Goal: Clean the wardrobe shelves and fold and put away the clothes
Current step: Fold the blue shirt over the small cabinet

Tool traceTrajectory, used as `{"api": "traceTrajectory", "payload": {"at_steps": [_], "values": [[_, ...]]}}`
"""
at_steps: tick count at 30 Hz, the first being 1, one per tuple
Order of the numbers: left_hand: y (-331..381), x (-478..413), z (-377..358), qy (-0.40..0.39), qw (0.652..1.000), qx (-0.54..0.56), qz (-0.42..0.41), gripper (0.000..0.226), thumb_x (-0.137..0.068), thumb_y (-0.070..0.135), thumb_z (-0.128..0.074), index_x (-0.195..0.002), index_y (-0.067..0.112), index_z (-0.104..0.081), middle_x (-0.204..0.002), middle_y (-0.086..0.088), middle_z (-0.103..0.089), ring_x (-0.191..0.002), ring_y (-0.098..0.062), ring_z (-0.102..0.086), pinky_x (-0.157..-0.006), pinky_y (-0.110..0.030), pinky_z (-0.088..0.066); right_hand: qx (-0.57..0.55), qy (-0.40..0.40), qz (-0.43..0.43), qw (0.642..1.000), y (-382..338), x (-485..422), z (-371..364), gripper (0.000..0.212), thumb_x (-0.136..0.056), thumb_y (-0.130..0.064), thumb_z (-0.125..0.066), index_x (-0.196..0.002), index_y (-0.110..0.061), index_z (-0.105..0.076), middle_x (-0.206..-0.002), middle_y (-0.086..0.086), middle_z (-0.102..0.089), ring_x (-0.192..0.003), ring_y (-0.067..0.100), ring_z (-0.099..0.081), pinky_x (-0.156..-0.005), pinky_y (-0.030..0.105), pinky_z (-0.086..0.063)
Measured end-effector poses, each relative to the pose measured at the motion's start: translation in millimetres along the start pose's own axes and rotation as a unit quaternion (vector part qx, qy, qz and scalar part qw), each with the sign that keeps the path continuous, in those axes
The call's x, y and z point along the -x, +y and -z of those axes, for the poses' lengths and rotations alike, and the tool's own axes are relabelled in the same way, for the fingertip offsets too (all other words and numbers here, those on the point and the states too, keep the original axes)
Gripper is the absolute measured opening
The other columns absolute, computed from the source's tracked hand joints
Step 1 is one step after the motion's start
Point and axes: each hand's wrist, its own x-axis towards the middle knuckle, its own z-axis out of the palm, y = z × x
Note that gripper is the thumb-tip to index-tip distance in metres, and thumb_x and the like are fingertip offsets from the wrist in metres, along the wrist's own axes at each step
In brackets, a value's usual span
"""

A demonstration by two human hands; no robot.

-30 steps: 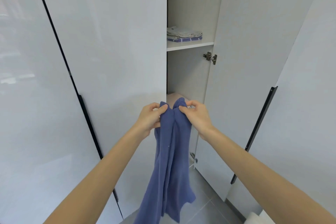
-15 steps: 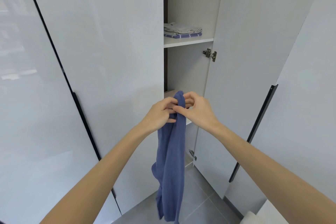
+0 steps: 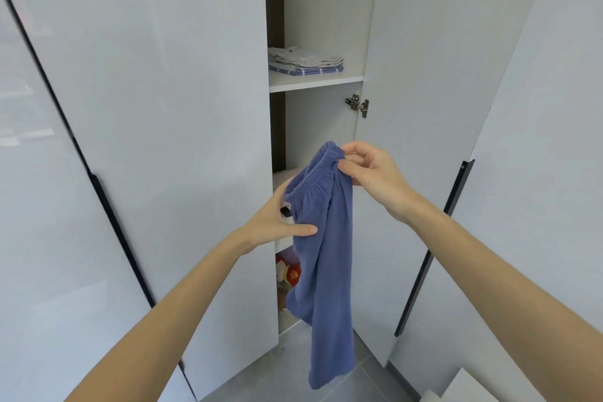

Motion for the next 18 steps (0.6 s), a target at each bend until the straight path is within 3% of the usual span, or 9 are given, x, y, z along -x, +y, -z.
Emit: {"api": "traceTrajectory", "payload": {"at_steps": [2, 4, 8, 13, 18], "values": [[-5, -8, -7, -0.026, 0.997, 0.058, 0.034, 0.071, -0.077, 0.032, -0.079, -0.137, 0.03, -0.041, -0.137, 0.012, -0.049, -0.123, -0.011, -0.05, -0.099, -0.028, -0.048, -0.008, -0.005, 0.0, 1.0, -3, 1, 11, 0.019, -0.098, -0.004, -0.051, -0.094, -0.02, -0.062, -0.08, -0.011, -0.073, -0.078, 0.002, -0.067, -0.07, 0.016, -0.051], [-5, -16, -9, -0.031, 0.993, 0.105, 0.041, 0.047, -0.081, 0.032, -0.074, -0.124, 0.031, -0.053, -0.127, 0.007, -0.059, -0.118, -0.016, -0.057, -0.1, -0.037, -0.049, 0.017, 0.007, -0.005, 1.0, 0, 2, 23, 0.02, -0.098, -0.005, -0.05, -0.093, -0.021, -0.061, -0.083, -0.01, -0.071, -0.077, 0.001, -0.066, -0.069, 0.015, -0.049], [8, -29, -1, -0.002, 0.99, 0.137, -0.012, 0.04, -0.089, 0.033, -0.064, -0.127, 0.023, -0.056, -0.12, 0.003, -0.065, -0.112, -0.016, -0.062, -0.094, -0.033, -0.054, 0.079, 0.069, -0.041, 0.994, 20, 3, 50, 0.016, -0.097, -0.008, -0.049, -0.096, -0.018, -0.061, -0.096, -0.002, -0.071, -0.085, 0.008, -0.064, -0.078, 0.021, -0.048], [24, -51, 3, 0.067, 0.996, -0.007, -0.066, 0.03, -0.093, 0.034, -0.06, -0.109, 0.009, -0.056, -0.107, -0.005, -0.065, -0.1, -0.017, -0.063, -0.08, -0.026, -0.053, 0.152, 0.088, -0.058, 0.983, 40, 5, 65, 0.017, -0.097, -0.01, -0.049, -0.094, -0.021, -0.061, -0.099, -0.004, -0.069, -0.092, 0.01, -0.063, -0.074, 0.014, -0.045], [42, -61, -9, 0.024, 0.999, 0.032, -0.019, 0.026, -0.1, 0.036, -0.046, -0.121, 0.022, -0.053, -0.12, 0.002, -0.06, -0.114, -0.014, -0.057, -0.098, -0.034, -0.048, 0.119, 0.123, -0.069, 0.983, 34, 3, 72, 0.021, -0.097, -0.01, -0.046, -0.091, -0.025, -0.059, -0.09, -0.009, -0.068, -0.08, 0.001, -0.059, -0.067, 0.01, -0.04]]}}
